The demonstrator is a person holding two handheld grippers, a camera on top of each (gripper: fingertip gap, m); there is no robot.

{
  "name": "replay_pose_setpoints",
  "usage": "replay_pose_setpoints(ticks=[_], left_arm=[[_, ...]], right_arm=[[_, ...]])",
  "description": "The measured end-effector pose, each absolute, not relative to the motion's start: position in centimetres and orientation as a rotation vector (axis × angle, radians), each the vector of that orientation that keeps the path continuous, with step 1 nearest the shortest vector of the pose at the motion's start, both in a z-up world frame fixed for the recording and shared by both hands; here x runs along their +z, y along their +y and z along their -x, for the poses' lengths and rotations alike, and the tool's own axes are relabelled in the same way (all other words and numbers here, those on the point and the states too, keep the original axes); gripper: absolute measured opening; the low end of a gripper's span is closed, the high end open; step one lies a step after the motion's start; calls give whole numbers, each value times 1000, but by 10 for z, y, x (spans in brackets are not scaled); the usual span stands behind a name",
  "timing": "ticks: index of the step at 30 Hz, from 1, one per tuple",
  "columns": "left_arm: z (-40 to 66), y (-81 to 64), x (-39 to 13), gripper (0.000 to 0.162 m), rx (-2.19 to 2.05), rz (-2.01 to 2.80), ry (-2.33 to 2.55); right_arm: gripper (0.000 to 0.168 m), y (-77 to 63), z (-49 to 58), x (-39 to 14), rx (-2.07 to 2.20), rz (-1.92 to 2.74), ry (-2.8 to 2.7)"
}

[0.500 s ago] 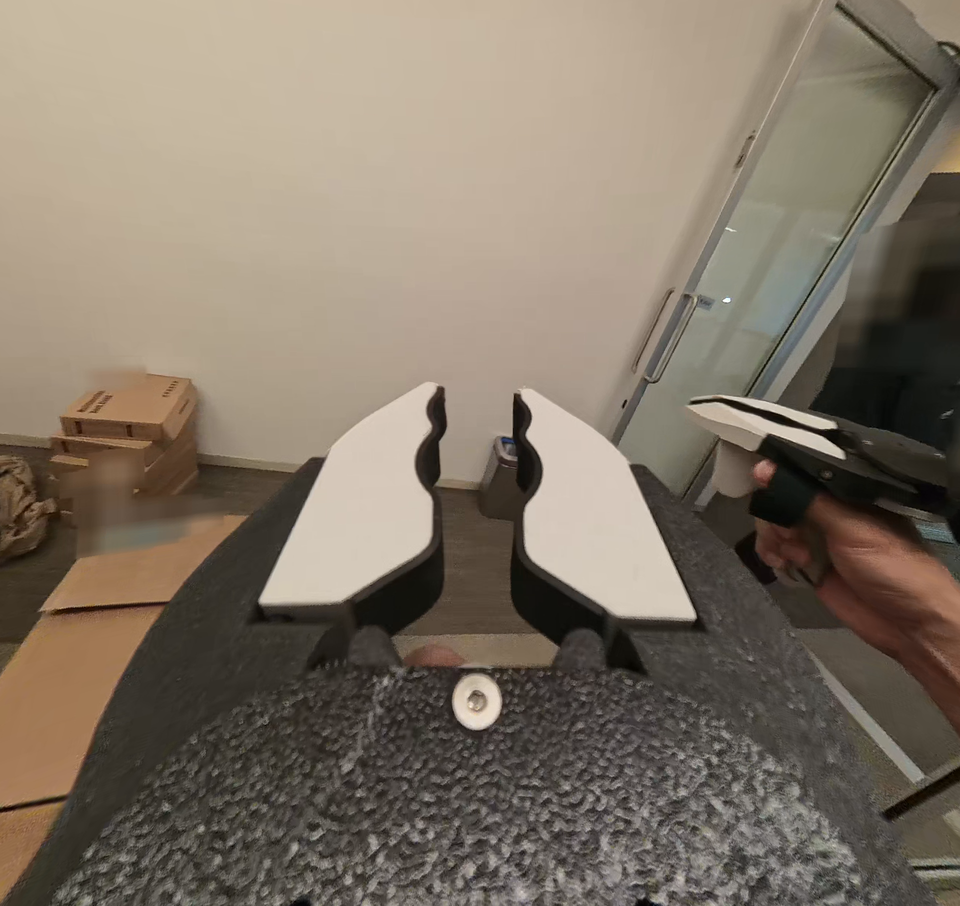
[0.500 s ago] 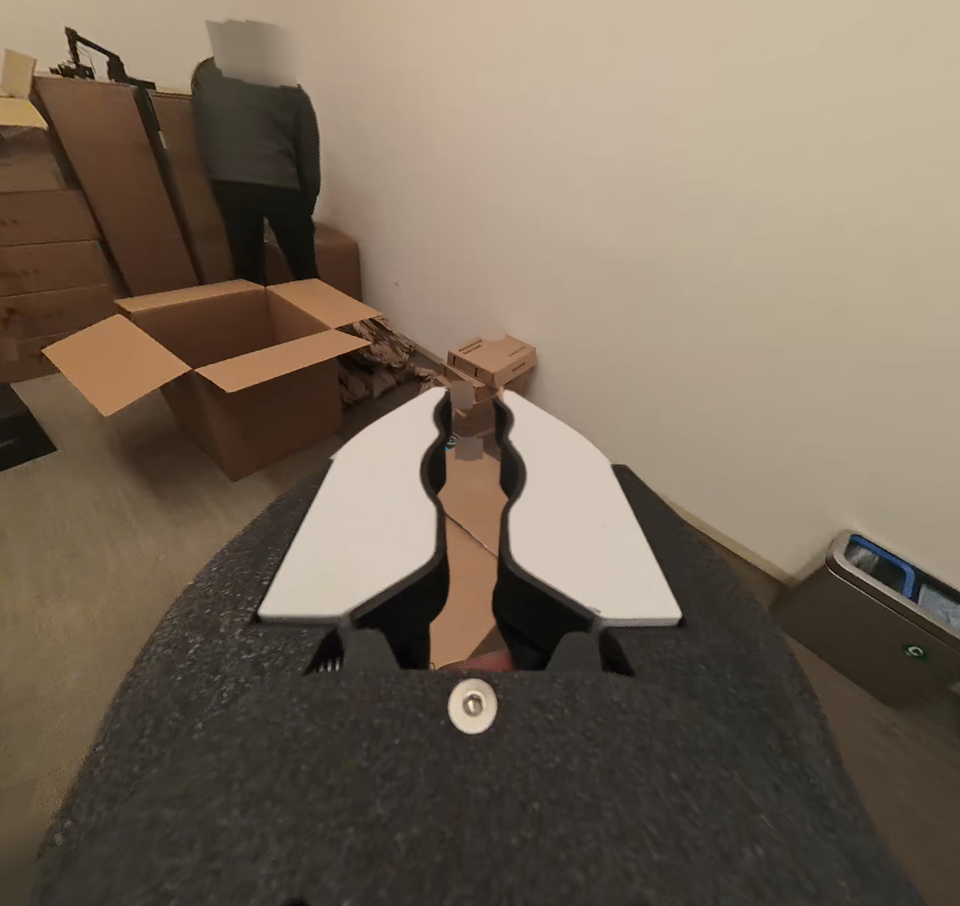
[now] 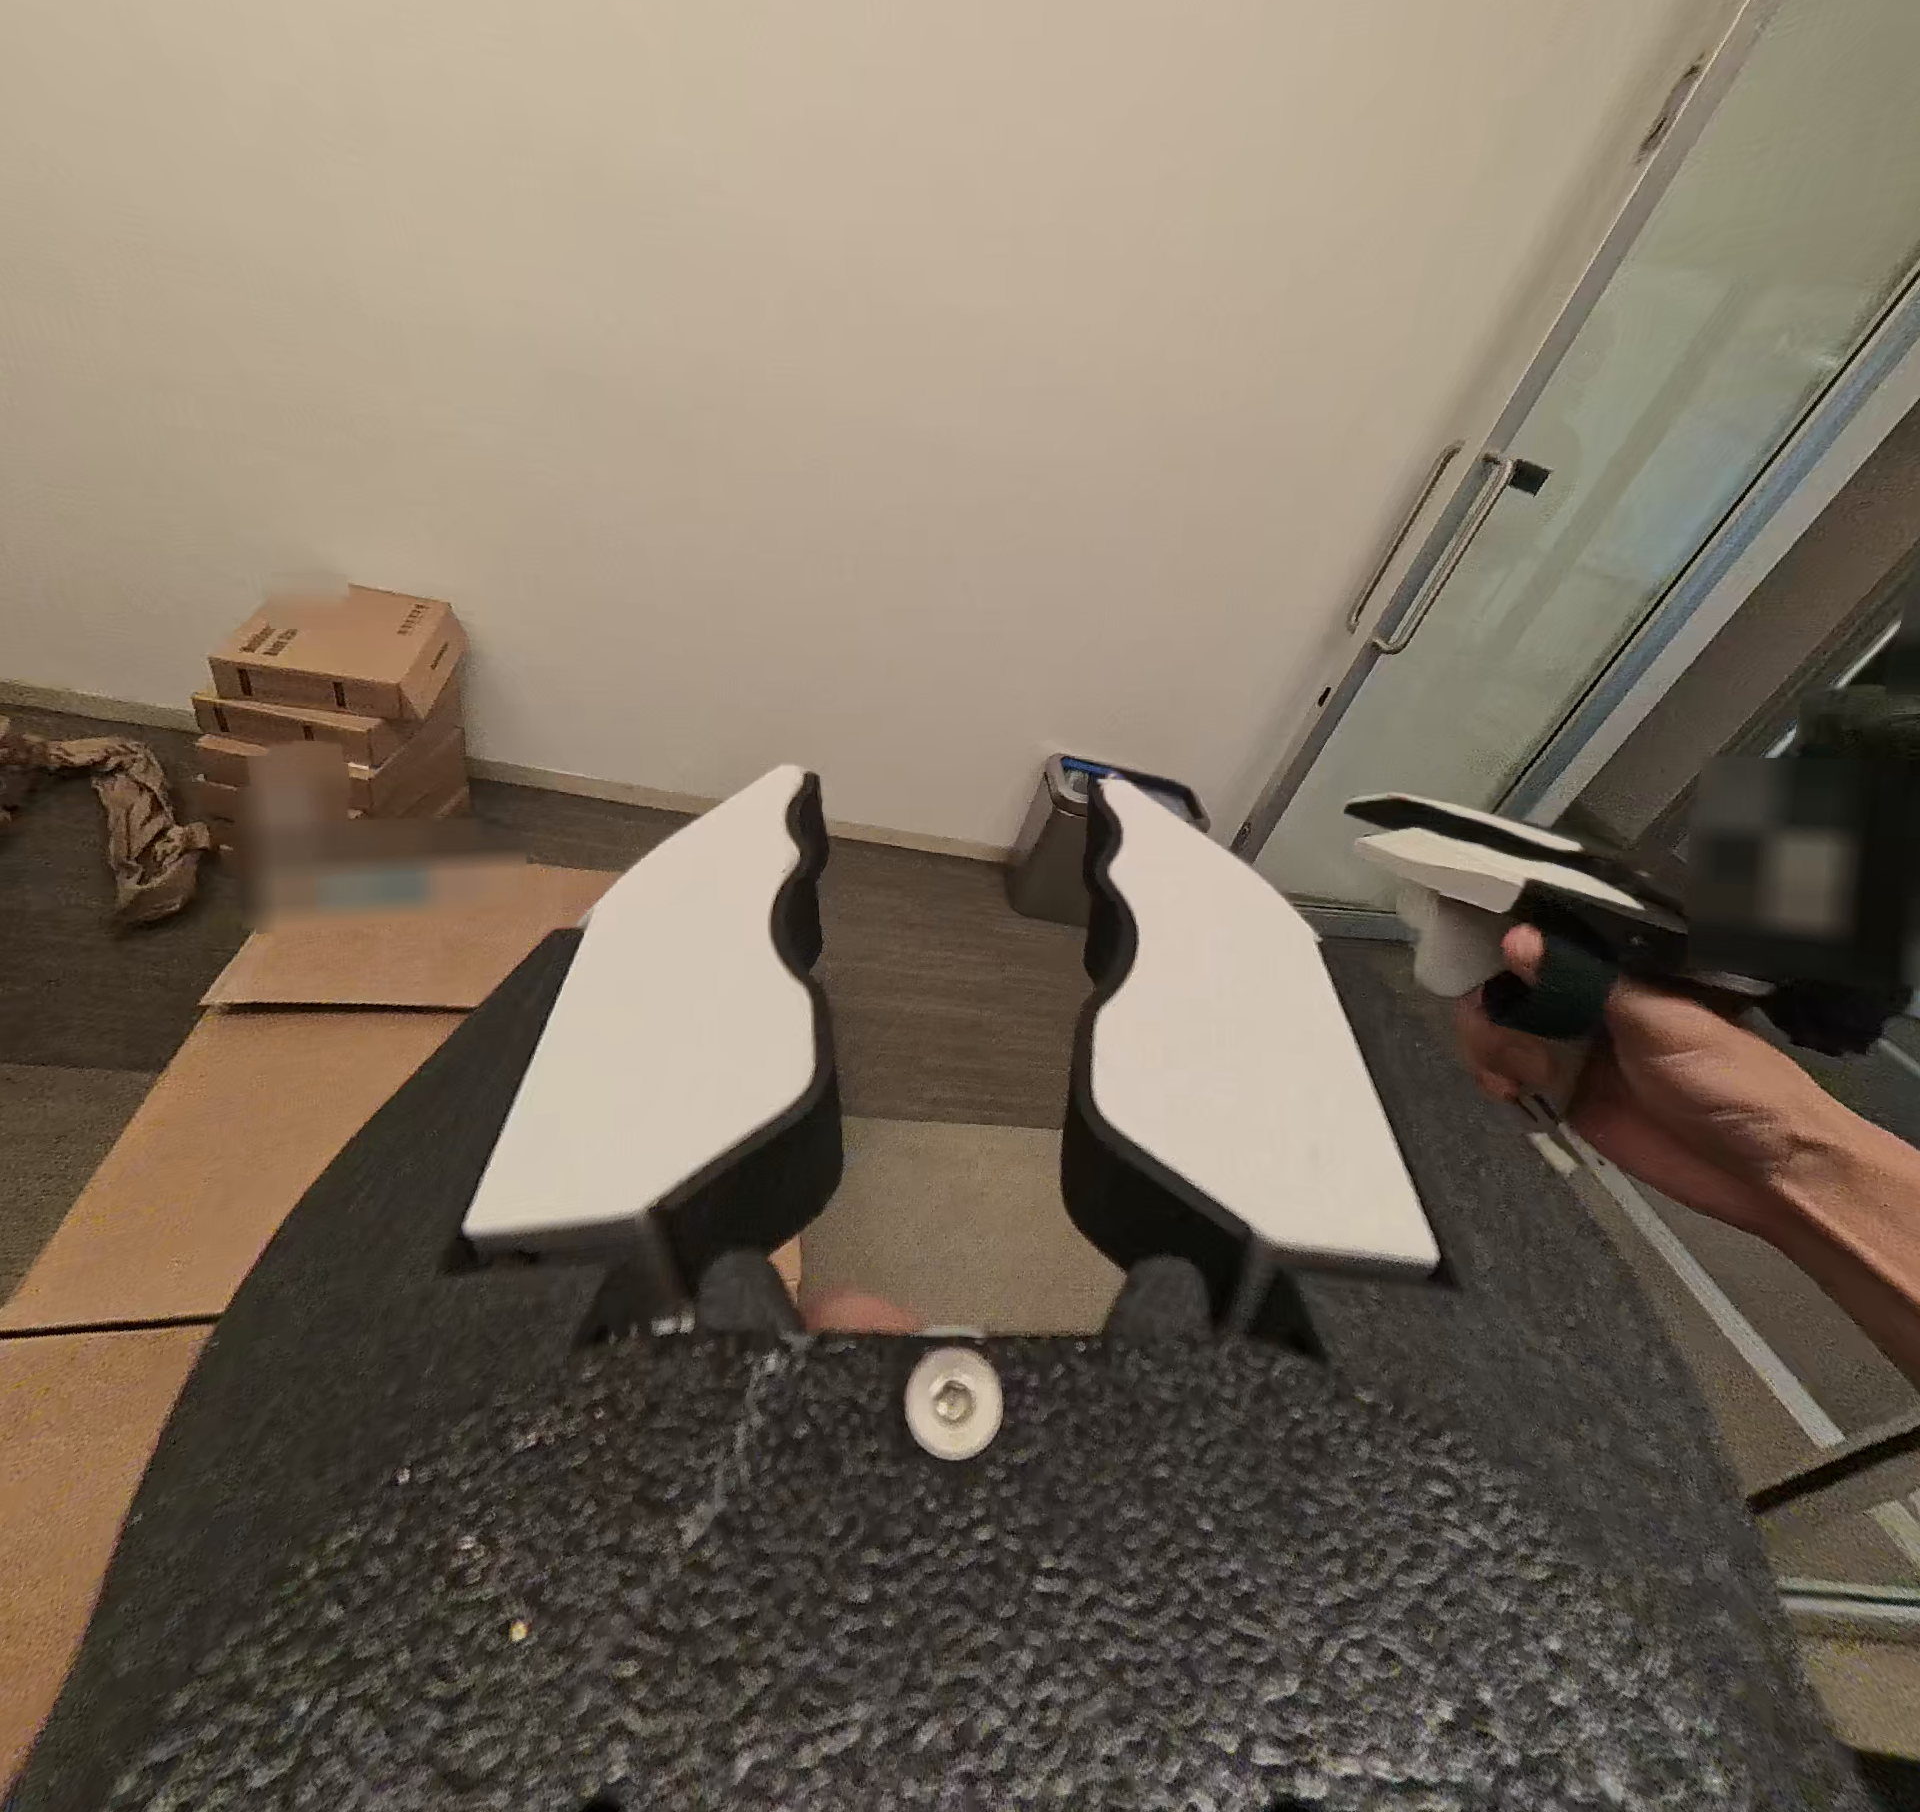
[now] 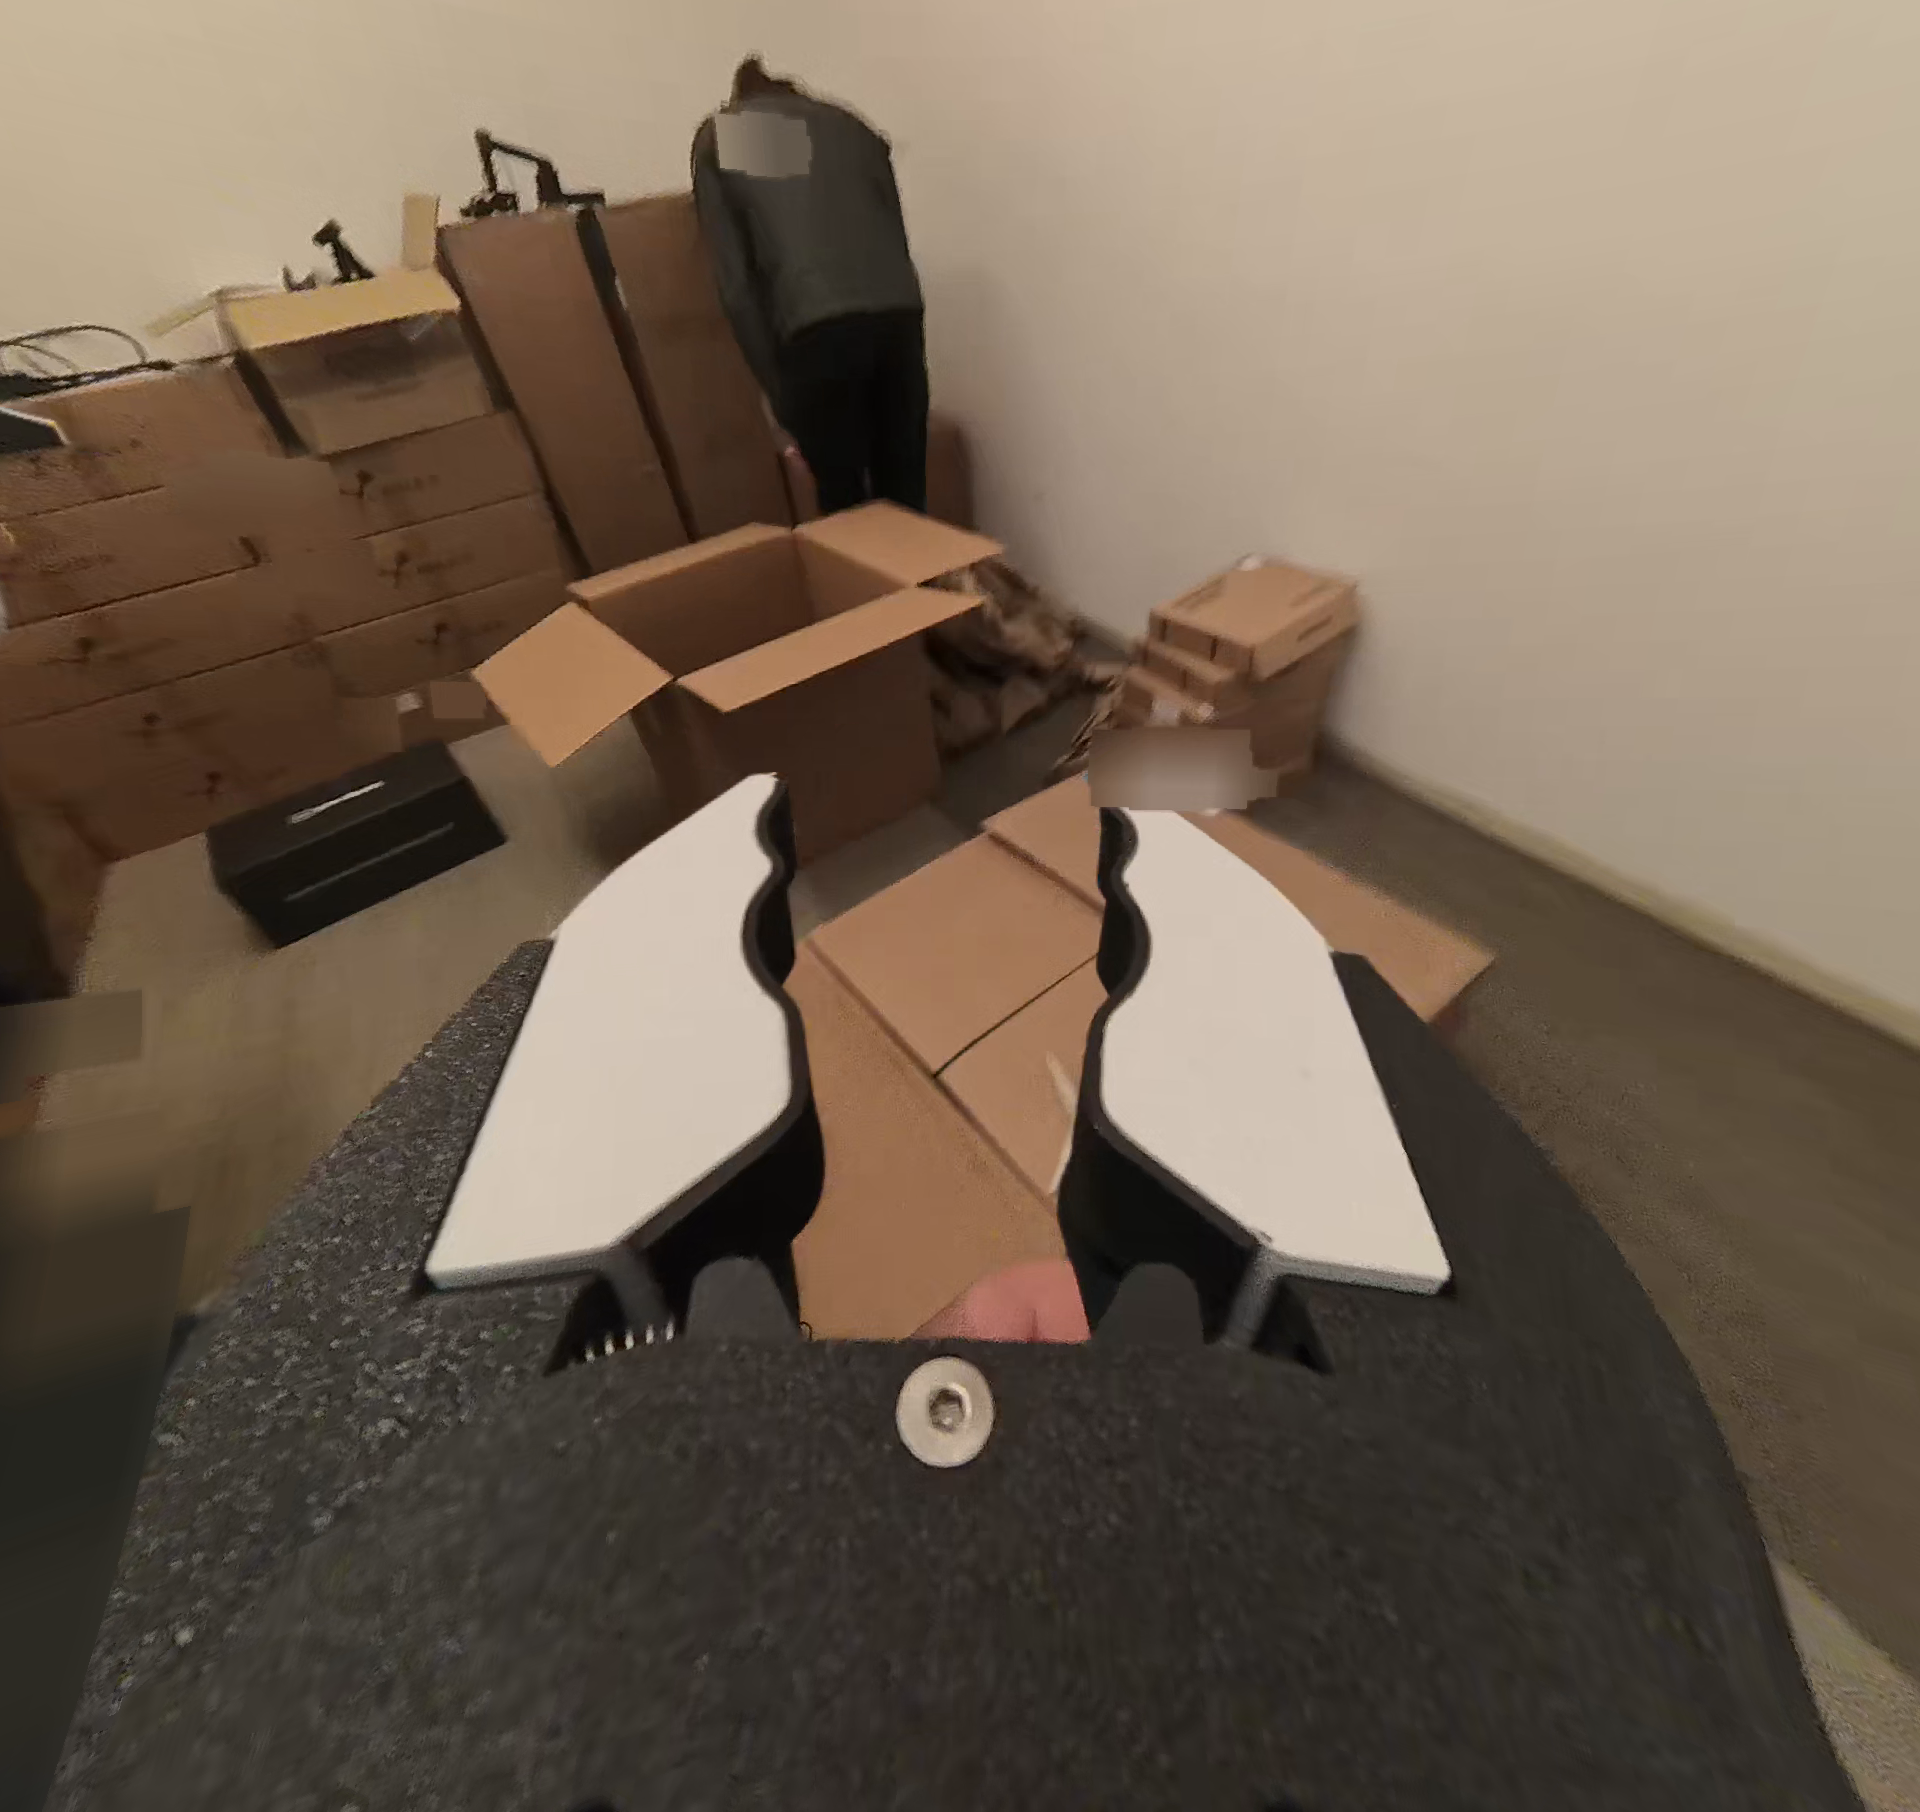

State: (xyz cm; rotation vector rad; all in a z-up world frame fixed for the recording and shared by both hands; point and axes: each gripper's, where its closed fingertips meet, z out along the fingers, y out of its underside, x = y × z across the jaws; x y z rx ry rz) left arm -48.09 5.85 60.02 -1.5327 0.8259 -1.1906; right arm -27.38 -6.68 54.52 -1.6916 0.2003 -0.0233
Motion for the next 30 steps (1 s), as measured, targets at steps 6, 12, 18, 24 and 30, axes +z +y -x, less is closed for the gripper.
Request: replay_pose_setpoints(ticks=[6, 12, 18, 24, 30], left_arm=[[481, 83, 586, 46, -1111, 1563, 723], [440, 112, 577, 42, -1066, 1559, 662], [407, 137, 566, 41, -992, 1600, 646], [383, 186, 561, 45, -1000, 1630, 724], [354, 243, 577, 38, -1128, 1563, 914]], right_arm=[[60, -32, 278, 519, 140, 1667, 166], [62, 4, 253, 497, 267, 1694, 73], [57, 60, 226, 497, 232, 1794, -55], [56, 137, 221, 518, 72, 1801, -42], [44, 168, 208, 521, -49, 1827, 195]])
